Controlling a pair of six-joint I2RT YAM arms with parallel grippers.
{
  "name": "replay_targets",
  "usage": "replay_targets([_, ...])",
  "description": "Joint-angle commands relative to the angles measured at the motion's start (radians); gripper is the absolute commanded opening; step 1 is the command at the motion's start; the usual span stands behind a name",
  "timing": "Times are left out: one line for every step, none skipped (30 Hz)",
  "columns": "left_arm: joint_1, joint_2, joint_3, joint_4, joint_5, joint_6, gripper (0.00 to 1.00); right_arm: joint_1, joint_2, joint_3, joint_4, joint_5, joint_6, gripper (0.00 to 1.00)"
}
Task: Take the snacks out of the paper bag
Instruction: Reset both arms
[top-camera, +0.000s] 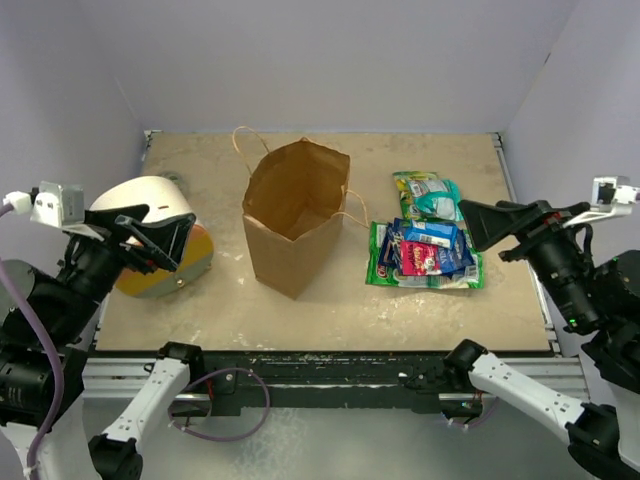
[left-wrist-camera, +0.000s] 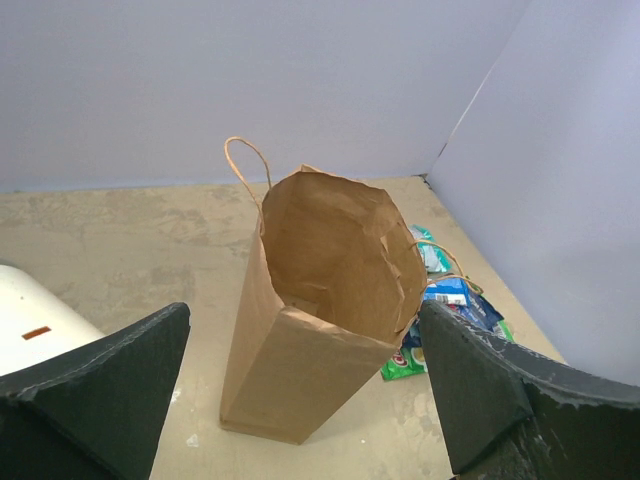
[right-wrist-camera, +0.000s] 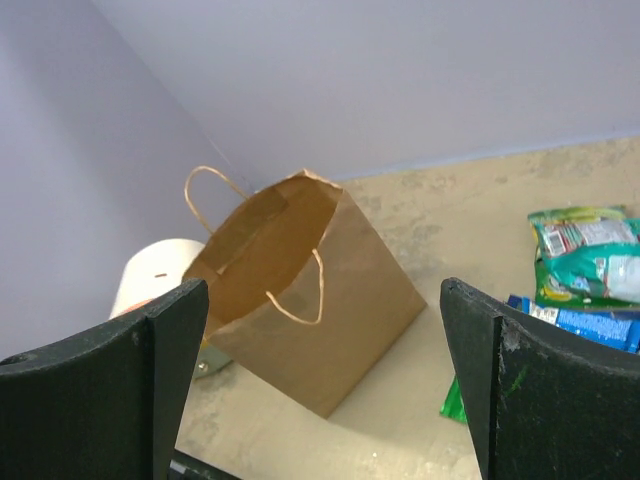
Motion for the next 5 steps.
replay_targets([-0.002,-0.032,-0.016,0.061,-0.051,-0.015,0.99,0.001,0.010,-0.012,0.036,0.019,0.051,0.99])
replay_targets([-0.002,-0.033,-0.016,0.056,-0.052,-0.013,0.99,0.001,0.013,-0.010,0.020,0.035,0.054,0.99])
replay_targets([-0.002,-0.033,-0.016,0.051,-0.050,-0.012,0.99,0.001,0.009,-0.014,0.009,0.070,0.076,1.00])
replay_targets([-0.002,-0.033,-0.014,0.049,-0.047,-0.011,0.99,0.001,0.006,-0.021,0.014,0.091,0.092,0.99])
replay_targets([-0.002,-0.031,-0.013,0.047,-0.044,-0.013,0.99,0.002,0.005,-0.020,0.010,0.102,0.101,0.99])
